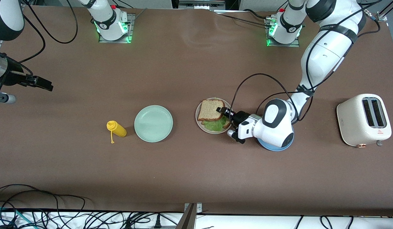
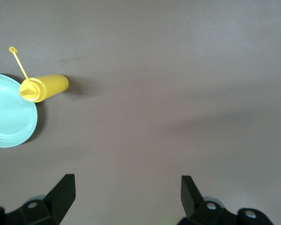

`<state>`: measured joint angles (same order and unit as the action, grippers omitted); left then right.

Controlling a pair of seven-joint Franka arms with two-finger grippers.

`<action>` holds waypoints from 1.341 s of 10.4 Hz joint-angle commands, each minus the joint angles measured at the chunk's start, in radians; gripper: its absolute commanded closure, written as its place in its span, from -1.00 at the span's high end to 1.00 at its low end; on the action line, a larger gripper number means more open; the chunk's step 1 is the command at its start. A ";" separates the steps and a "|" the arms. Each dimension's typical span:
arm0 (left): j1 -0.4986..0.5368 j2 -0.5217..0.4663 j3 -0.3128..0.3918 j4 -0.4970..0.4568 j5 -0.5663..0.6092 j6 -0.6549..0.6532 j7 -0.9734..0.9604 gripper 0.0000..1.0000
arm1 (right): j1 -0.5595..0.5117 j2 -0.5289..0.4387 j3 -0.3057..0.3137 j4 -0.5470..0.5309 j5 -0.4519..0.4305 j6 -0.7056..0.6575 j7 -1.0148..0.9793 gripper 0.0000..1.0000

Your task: Make sandwich on beige plate with both arms

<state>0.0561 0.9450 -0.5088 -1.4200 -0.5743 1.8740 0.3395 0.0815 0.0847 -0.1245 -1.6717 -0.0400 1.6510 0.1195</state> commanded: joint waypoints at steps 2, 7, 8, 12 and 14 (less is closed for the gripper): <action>0.020 -0.043 0.026 0.010 0.013 -0.036 0.007 1.00 | 0.009 0.013 0.020 0.018 0.019 0.004 0.006 1.00; 0.054 -0.155 0.024 0.010 0.146 -0.058 -0.007 1.00 | 0.015 0.004 0.035 0.026 0.014 0.004 0.002 1.00; 0.056 -0.194 0.027 0.010 0.196 -0.074 -0.029 1.00 | 0.012 0.003 0.031 0.050 0.025 -0.005 0.003 1.00; 0.057 -0.368 0.027 0.010 0.447 -0.208 -0.169 1.00 | 0.015 -0.008 0.043 0.061 0.029 -0.005 -0.003 1.00; 0.036 -0.496 0.055 0.007 0.500 -0.254 -0.220 1.00 | 0.015 -0.008 0.078 0.075 0.119 -0.002 0.026 1.00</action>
<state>0.1119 0.5651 -0.4870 -1.3822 -0.1208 1.6508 0.1607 0.0969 0.0807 -0.0650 -1.6238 0.0311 1.6629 0.1230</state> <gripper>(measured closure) 0.000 0.000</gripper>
